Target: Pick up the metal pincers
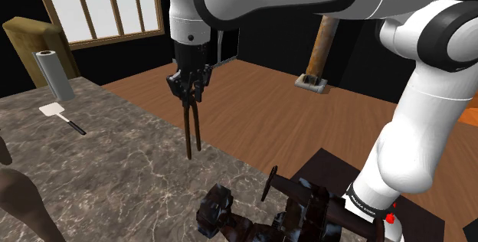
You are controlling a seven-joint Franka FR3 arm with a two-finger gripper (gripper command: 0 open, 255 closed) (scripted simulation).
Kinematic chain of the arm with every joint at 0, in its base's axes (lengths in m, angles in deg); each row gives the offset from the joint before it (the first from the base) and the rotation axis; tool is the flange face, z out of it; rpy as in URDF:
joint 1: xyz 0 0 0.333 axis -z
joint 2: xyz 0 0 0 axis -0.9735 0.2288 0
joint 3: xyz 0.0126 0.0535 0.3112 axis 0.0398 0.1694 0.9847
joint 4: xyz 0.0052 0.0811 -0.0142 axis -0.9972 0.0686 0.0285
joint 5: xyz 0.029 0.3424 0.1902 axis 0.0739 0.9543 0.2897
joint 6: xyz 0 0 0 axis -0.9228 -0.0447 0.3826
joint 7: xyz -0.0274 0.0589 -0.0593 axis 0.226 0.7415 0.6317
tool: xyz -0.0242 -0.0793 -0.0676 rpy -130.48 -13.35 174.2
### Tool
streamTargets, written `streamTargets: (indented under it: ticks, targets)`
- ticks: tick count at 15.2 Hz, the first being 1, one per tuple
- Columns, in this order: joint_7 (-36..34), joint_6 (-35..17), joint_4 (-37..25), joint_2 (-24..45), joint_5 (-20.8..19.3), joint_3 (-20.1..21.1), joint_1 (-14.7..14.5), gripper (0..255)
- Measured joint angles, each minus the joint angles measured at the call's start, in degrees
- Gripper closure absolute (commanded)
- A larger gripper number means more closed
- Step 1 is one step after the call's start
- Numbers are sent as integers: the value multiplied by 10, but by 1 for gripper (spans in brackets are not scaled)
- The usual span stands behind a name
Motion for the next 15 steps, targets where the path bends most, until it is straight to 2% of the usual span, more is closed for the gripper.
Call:
streamTargets:
  ticks: [15]
  targets:
    - [-9, 119, -146, 32, -16, 5, -13, 255]
